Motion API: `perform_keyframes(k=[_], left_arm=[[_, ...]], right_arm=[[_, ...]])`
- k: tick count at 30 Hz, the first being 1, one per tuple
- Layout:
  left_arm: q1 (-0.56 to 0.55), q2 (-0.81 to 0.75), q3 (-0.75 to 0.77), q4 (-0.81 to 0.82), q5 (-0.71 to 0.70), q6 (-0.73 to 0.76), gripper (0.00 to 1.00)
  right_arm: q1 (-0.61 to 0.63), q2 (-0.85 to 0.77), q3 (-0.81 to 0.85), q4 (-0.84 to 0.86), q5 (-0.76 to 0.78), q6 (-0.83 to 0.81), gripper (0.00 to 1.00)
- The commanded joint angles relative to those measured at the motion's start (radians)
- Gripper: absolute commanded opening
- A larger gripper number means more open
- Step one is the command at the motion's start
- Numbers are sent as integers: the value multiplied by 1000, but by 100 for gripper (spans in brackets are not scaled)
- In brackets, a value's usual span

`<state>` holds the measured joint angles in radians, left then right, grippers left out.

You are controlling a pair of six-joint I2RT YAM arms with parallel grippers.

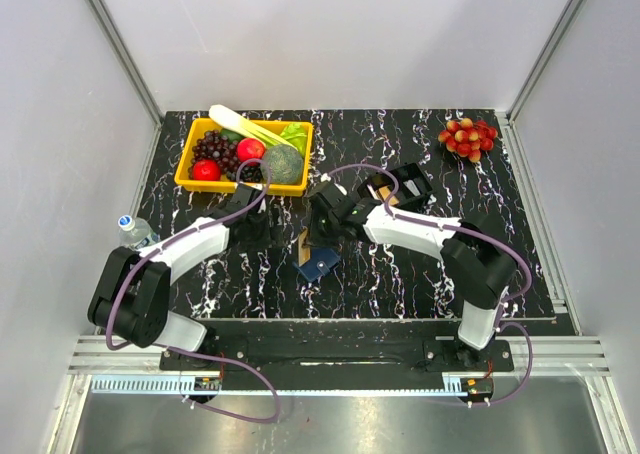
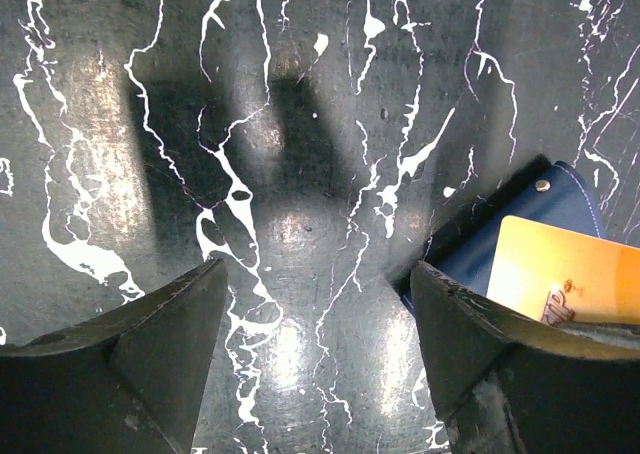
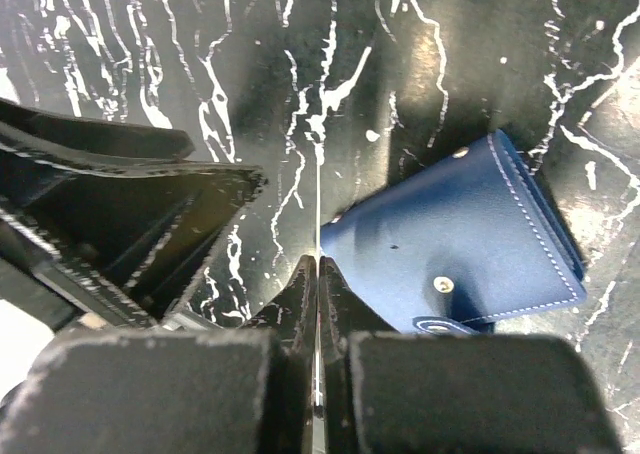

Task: Put the credit cards into the card holder
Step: Insert the credit card into the card holder.

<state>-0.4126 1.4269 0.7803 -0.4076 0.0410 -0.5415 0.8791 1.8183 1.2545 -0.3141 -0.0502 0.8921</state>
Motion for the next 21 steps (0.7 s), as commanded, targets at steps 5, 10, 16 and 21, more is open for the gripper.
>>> perform_keyframes(k=[5,10,16,21], left_arm=[[3,-49,45,38,43,69,79],[-51,-56,85,59,37,117,82],[-169,-23,140,33,-36,155,83],[-212,-5,143,29,-87,156,83]], right_arm=[[4,-65,-90,-62,111,34,0],[4,-131,-161,-88,110,16,0],[4,-201,-222,-86,130,4,0],[4,-264,-267,-91,138,18,0]])
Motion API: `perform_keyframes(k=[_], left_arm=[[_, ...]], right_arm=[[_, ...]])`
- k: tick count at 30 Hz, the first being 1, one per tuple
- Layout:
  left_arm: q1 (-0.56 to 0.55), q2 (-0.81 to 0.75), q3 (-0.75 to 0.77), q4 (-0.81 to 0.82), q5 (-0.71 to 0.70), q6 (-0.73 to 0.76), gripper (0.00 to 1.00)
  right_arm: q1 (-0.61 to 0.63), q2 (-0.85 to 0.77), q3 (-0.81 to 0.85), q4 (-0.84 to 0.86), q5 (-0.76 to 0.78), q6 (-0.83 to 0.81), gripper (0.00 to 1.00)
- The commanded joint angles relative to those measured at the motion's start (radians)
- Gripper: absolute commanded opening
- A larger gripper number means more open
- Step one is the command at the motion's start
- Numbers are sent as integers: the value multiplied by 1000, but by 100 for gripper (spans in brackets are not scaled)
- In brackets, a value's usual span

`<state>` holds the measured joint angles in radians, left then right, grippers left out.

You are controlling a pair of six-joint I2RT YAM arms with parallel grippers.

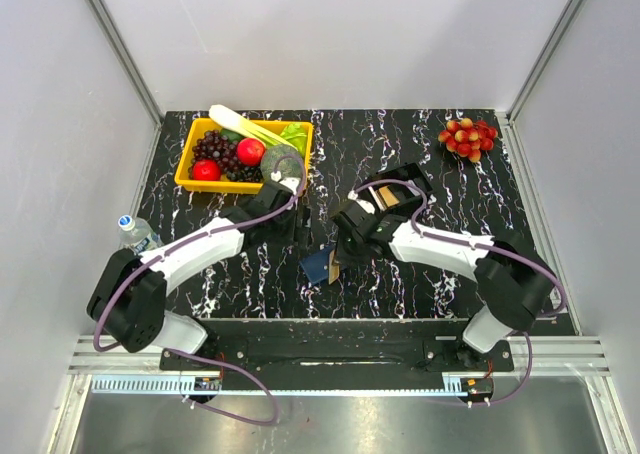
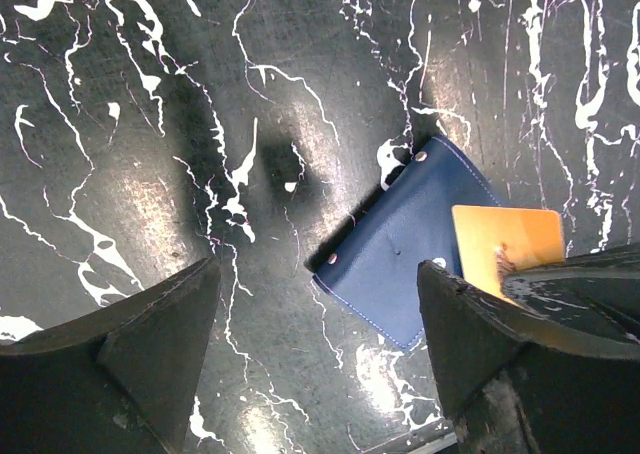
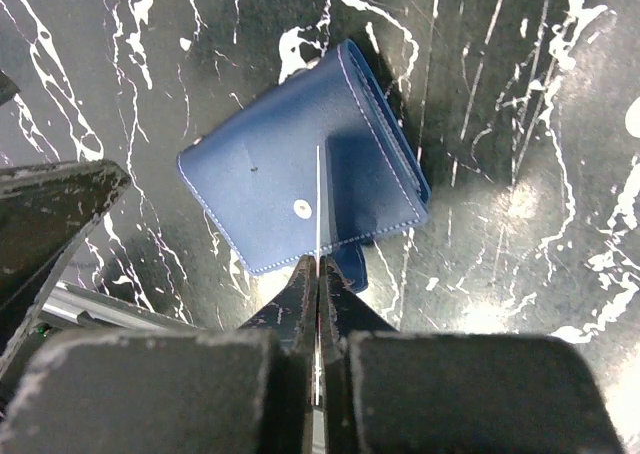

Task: Put the credit cards into the card holder
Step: Insert the credit card into the card holder.

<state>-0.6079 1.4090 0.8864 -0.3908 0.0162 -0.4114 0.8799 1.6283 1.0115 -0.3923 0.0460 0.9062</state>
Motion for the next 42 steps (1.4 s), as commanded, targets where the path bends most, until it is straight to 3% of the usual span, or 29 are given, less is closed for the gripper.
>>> perform_keyframes(k=[1,11,20,42], left_arm=[[-24,18,42,9,-65,32,83],[-190,71,108,-31,-185,111,86],[-322,140,149,-66,-254,68,89],[-481,315,197,-144,-390,-156,99]], right_arm=[[4,-80,-30,-22,37,5,0],[4,-140,-93,-92,40,62,0],[-2,-165,-131,-143,132,80,0],[-150,-182,-338,158,-98,66,0]])
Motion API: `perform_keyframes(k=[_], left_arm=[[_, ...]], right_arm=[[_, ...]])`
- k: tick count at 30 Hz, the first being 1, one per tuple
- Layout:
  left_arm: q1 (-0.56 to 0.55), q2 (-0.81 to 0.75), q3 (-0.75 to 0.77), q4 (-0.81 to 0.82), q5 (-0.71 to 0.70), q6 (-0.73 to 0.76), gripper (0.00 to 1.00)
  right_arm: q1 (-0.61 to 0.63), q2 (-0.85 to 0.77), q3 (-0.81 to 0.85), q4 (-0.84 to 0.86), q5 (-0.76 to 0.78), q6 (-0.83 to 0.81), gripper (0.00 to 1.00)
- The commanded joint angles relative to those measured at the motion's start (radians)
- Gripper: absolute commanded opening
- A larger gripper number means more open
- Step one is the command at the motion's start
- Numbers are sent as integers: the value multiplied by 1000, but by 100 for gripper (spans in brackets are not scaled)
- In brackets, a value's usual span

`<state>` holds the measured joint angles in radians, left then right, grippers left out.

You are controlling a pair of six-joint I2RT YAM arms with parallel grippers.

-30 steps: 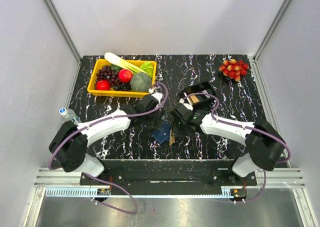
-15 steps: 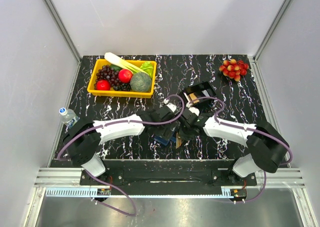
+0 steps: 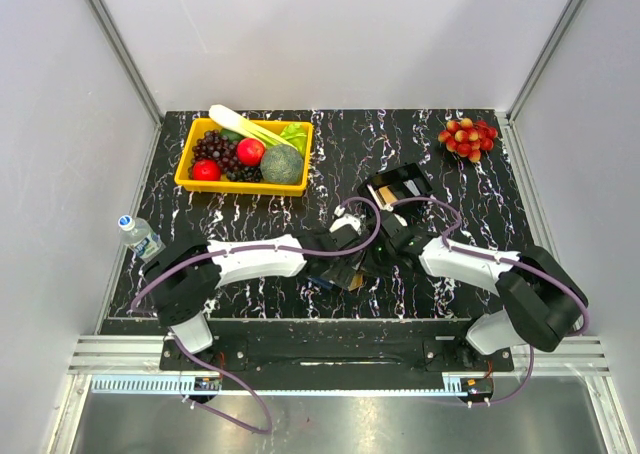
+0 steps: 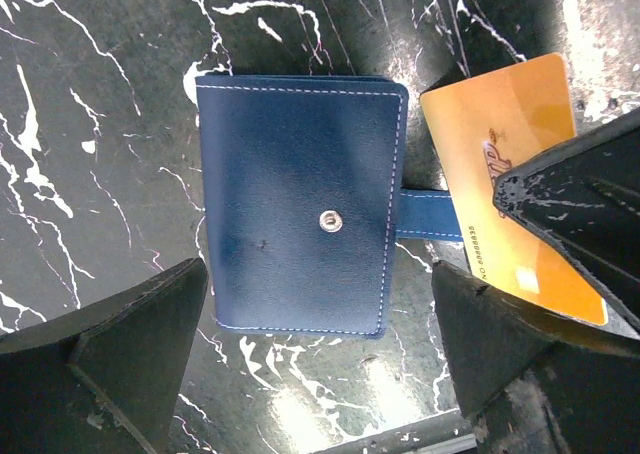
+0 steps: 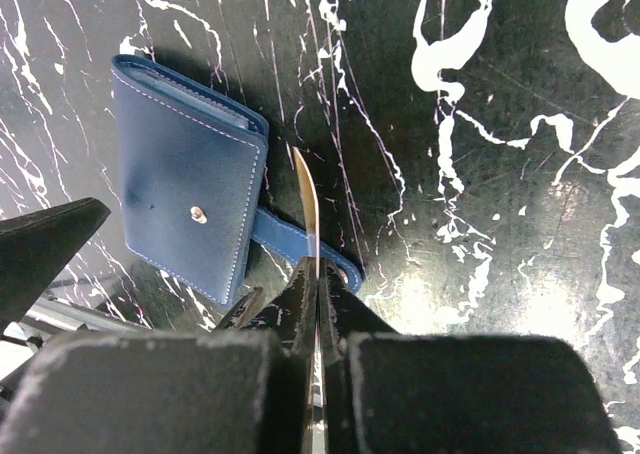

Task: Put the credit cards into the card holder
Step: Insert the credit card into the card holder.

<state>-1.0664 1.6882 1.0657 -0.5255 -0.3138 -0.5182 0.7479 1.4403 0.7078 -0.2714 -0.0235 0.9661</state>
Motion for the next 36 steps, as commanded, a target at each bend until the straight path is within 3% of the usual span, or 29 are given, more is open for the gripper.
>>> perform_keyframes(k=[1,11,20,32,36], left_arm=[[-24,45,25,-24,-79,-61,99],[-38,93,43,-106,-249,-72,93],[-37,56,74,-134,-295,-65,74],[-12,34,108,-130,-283,0,61],[22,28,99,-128,-303,0,48]], right_arm=[[-22,6,-39,44,-32,8,0],[-30,20,-50,64,-44,2,0],[-33,34,-45,64,-49,-3,0],[-33,58,-27,63,-56,-10,0],[-33,62,-25,64,-58,-12,0]])
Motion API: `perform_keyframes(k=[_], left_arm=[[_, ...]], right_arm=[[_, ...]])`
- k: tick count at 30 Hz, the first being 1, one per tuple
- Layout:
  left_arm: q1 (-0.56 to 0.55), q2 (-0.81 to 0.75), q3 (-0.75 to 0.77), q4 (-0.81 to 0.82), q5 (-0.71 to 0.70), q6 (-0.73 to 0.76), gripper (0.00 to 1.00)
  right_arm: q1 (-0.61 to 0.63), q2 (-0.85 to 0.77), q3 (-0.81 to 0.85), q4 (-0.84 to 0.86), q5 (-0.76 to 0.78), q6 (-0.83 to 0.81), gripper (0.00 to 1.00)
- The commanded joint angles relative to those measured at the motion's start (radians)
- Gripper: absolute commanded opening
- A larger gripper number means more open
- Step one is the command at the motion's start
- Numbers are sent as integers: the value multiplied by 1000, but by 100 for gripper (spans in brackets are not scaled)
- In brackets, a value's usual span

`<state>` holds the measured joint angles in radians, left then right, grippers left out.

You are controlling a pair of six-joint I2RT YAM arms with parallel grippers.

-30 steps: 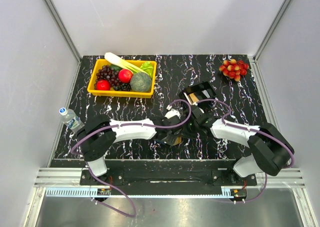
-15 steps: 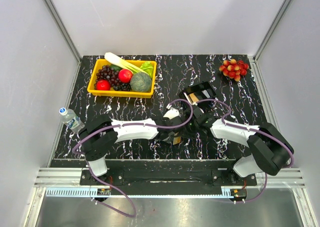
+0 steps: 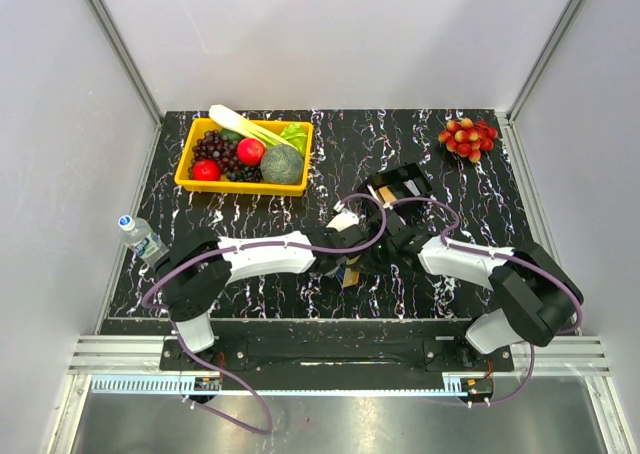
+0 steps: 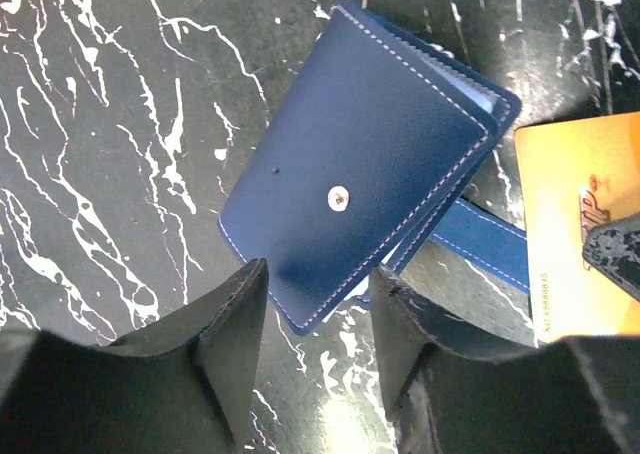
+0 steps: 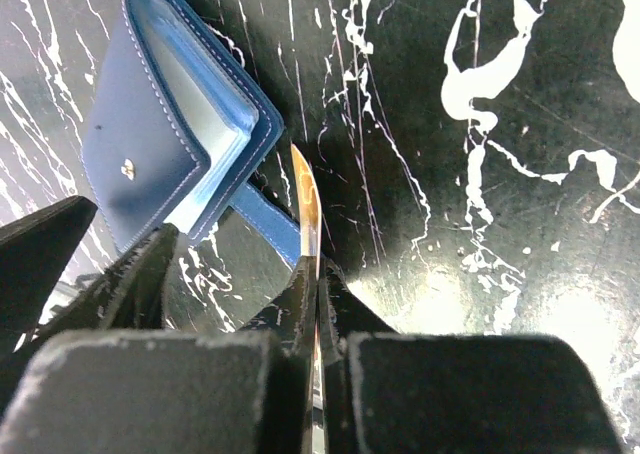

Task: Put the credit cards into the card holder
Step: Insert the credit card into the card holder.

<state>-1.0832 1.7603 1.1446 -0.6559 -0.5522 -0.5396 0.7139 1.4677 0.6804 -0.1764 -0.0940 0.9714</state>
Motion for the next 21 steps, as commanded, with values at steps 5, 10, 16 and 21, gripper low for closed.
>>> perform_keyframes(k=[5,10,16,21], left_arm=[[120,-76,14,19,-63,52,31],[196,-84,14,42,-38,93,15],[247,-55,61,50,-9,130,9],[336,4,98,45,70,153,0]], right_arm=[[-1,45,16,-32,8,-28,0],[-1,57,37,-38,8,-40,0],[-1,74,57,-41,7,-56,0],[-1,65,67,-41,16,-68,0]])
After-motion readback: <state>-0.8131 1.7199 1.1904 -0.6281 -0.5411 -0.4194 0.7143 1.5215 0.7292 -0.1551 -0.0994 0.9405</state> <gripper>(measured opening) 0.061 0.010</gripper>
